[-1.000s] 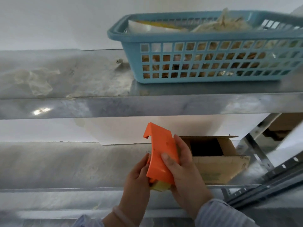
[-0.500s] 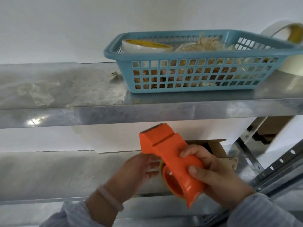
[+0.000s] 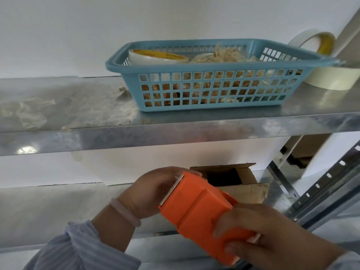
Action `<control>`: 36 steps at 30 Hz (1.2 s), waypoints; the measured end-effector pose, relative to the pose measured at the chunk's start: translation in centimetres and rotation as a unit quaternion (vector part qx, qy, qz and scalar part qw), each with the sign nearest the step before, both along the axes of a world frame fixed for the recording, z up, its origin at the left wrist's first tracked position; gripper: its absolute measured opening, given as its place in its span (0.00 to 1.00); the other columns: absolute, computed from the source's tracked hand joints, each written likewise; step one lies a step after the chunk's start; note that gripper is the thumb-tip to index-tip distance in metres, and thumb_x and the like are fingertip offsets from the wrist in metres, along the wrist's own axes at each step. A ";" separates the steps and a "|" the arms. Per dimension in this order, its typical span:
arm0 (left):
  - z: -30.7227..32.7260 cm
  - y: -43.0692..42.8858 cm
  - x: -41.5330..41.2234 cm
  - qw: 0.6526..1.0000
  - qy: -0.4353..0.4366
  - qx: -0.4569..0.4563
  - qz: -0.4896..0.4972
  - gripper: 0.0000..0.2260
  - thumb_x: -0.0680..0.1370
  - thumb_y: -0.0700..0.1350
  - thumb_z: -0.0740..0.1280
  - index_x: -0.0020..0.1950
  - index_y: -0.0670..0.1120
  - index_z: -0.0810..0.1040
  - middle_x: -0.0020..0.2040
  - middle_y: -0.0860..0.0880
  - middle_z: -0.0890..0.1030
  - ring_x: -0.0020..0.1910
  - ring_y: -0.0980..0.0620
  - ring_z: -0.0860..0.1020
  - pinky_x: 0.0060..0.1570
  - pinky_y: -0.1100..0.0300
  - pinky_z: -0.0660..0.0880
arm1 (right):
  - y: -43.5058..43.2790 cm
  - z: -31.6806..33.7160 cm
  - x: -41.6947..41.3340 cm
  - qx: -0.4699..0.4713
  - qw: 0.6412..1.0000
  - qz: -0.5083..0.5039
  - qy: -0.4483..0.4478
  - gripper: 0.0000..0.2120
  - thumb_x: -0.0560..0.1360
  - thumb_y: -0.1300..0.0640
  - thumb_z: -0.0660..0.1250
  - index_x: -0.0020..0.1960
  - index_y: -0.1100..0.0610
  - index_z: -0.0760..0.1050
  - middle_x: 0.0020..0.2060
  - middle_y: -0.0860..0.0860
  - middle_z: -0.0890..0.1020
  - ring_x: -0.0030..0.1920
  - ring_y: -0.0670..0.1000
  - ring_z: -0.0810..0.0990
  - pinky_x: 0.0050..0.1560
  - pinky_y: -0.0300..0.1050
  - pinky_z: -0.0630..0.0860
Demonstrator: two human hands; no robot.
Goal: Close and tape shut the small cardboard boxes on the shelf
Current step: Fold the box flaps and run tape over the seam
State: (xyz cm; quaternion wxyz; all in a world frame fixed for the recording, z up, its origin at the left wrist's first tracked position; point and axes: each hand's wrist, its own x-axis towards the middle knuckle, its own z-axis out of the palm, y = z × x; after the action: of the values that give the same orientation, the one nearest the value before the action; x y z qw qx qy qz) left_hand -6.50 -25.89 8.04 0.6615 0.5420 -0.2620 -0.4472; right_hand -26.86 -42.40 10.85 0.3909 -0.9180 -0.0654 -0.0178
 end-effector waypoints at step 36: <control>0.0 -1.4 -0.6 0.950 -0.067 0.080 0.294 0.08 0.78 0.36 0.67 0.47 0.47 0.84 0.40 0.47 0.85 0.38 0.53 0.83 0.36 0.62 0.80 | -8.8 -1.6 -5.1 0.029 0.984 -0.155 0.089 0.20 0.72 0.59 0.75 0.51 0.34 0.79 0.48 0.36 0.82 0.43 0.42 0.83 0.42 0.34 0.78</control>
State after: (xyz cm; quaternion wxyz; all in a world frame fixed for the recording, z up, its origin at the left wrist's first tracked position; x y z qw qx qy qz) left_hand -7.13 -27.34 8.05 0.6991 0.6749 -0.0983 -0.2148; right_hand -31.97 -51.16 9.24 0.4138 -0.9033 0.1129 0.0014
